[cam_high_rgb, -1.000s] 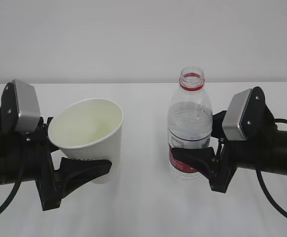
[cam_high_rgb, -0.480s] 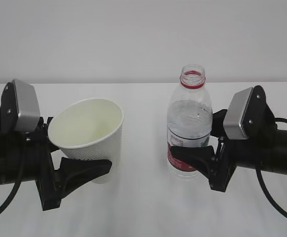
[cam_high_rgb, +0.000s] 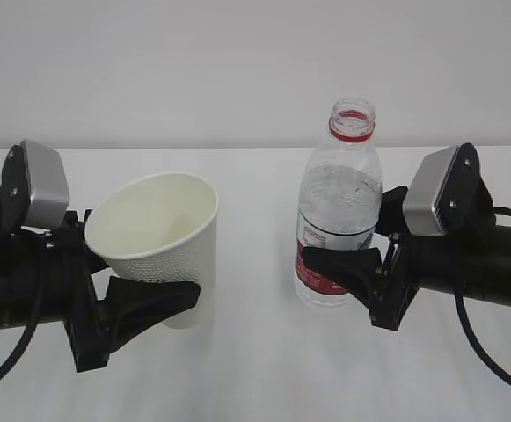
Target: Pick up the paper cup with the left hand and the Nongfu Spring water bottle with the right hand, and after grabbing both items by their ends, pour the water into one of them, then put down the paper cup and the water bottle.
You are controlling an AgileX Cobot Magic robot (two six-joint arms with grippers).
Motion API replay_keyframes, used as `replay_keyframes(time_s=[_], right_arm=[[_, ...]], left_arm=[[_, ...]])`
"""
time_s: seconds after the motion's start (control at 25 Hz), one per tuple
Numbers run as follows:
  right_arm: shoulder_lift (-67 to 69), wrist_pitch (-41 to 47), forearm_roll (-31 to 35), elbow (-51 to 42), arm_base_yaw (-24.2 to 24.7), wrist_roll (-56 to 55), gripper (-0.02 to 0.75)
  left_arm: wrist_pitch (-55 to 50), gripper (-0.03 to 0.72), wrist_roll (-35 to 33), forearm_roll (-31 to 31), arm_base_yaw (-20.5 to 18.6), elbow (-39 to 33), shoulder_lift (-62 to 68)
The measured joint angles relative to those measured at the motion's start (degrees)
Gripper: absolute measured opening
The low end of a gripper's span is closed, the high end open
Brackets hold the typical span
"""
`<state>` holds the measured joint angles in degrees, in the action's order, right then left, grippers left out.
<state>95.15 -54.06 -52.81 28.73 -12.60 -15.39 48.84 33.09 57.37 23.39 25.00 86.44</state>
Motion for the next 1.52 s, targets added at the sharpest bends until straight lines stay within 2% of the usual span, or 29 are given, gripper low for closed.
replay_keyframes(time_s=[0.28, 0.72, 1.08, 1.24, 1.52], right_arm=[[-0.04, 5.61, 0.48, 0.00, 0.00, -0.21, 0.524], [-0.13, 7.13, -0.15, 2.30, 0.00, -0.21, 0.524], [-0.13, 8.26, -0.72, 2.38, 0.00, -0.24, 0.524], [-0.13, 8.26, -0.65, 2.38, 0.00, -0.24, 0.524], [-0.13, 8.50, -2.07, 3.17, 0.00, 0.64, 0.524]], left_arm=[[-2.54, 0.536, 0.25, 1.20, 0.00, 0.00, 0.64], [-3.37, 0.536, 1.87, 2.71, 0.56, 2.00, 1.86], [-6.46, 0.534, 1.91, 2.71, 9.68, 6.17, 6.74], [-6.57, 0.531, 1.91, 2.71, 11.58, 7.60, 7.90], [-6.57, 0.525, 2.00, 2.60, 11.94, 9.32, 8.23]])
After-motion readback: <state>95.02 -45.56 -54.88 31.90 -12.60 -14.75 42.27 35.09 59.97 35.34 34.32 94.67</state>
